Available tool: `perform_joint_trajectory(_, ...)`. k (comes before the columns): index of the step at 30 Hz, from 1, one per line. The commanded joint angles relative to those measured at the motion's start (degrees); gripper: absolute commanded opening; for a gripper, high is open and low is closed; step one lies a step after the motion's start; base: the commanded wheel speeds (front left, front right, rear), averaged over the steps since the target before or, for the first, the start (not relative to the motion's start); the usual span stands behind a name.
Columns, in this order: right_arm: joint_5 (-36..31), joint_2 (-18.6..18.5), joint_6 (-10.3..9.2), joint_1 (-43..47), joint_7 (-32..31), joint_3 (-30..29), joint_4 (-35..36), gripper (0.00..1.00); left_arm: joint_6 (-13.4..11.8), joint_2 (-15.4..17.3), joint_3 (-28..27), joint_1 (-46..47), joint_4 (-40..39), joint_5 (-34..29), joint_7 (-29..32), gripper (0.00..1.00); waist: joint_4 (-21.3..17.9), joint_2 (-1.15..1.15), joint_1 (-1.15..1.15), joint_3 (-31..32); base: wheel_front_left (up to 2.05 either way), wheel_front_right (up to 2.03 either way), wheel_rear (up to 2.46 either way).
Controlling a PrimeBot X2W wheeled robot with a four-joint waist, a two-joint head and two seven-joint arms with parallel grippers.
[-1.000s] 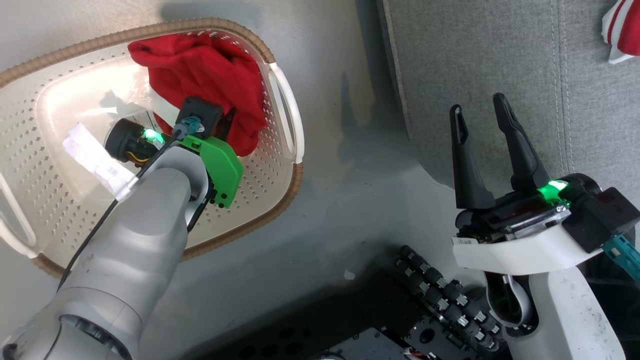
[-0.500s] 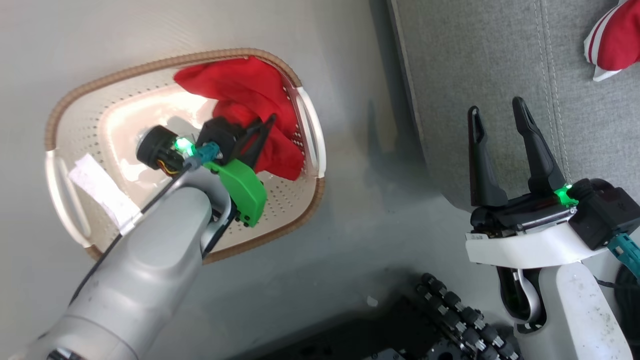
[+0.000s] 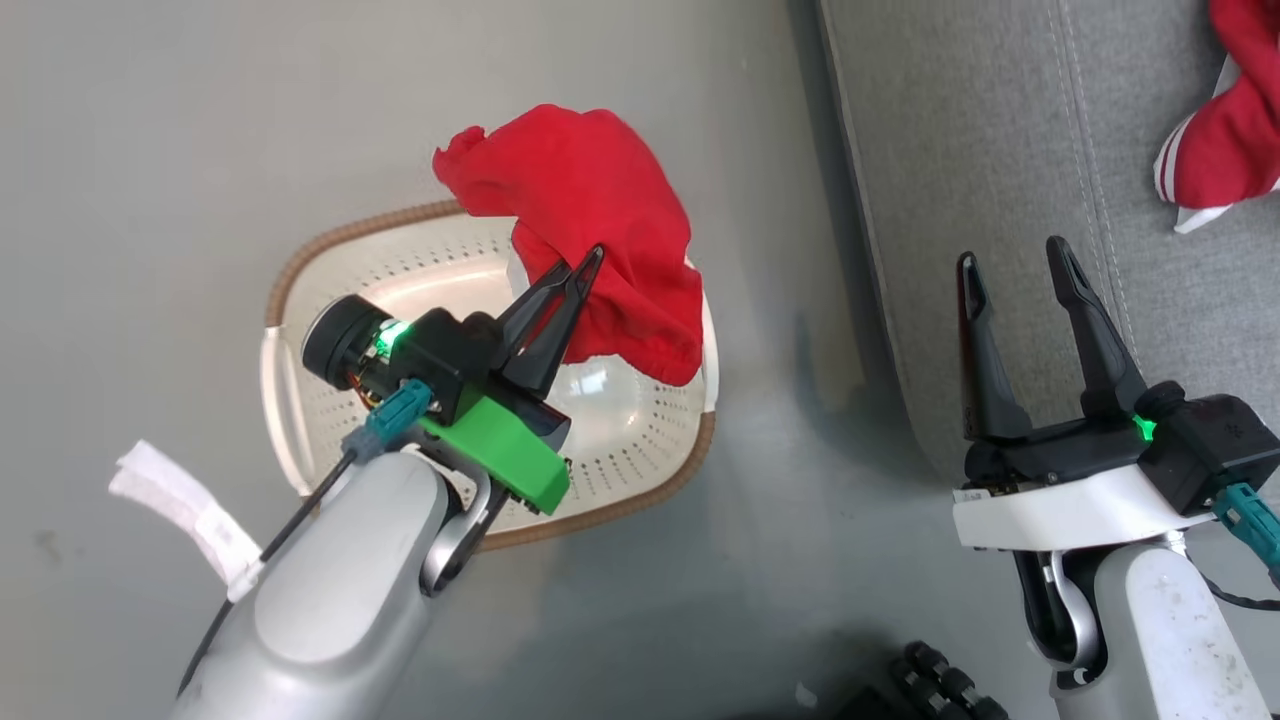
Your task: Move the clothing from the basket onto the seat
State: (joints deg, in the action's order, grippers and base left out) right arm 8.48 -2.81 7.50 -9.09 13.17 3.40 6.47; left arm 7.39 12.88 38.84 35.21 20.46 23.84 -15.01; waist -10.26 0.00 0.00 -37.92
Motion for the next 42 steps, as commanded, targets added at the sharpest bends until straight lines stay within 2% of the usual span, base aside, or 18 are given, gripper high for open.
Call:
perform_joint_trajectory(1,-0.4,-0.4,-0.02,1.2,-0.5,-0.3,0.2,1.0,0.2,-0.6,-1.1,-1.8,-1.9,-0.9,-0.2,0.0,3.9,0.0,0.0,5.6,0.0,0.0,0.0)
perform_joint_trajectory(9,-1.1,-1.4,-0.02,3.7,-2.7,0.0,1.5,1.0,0.2,-2.2,-6.4,-6.6,-11.4,-3.1,-0.2,0.0,5.7,0.0,0.0,12.8,0.0,0.0,0.0)
perform_joint_trajectory(20,-1.3,-2.1,-0.02,7.2,-5.3,2.4,2.3,1.0,0.2,-4.0,-11.8,-11.0,-20.9,-4.7,-0.2,0.0,5.9,0.0,0.0,22.5,0.0,0.0,0.0)
perform_joint_trajectory(32,-1.4,-2.4,-0.01,13.9,-8.4,3.9,3.7,1.0,0.2,-3.6,-12.4,-20.8,-26.2,-5.7,-0.2,0.0,5.1,0.0,0.0,32.8,0.0,0.0,0.0)
perform_joint_trajectory(42,-1.1,-2.2,-0.01,19.1,-10.6,4.0,5.3,1.0,0.2,-4.0,-11.2,-28.6,-28.1,-5.8,-0.2,0.0,5.0,0.0,0.0,38.0,0.0,0.0,0.0)
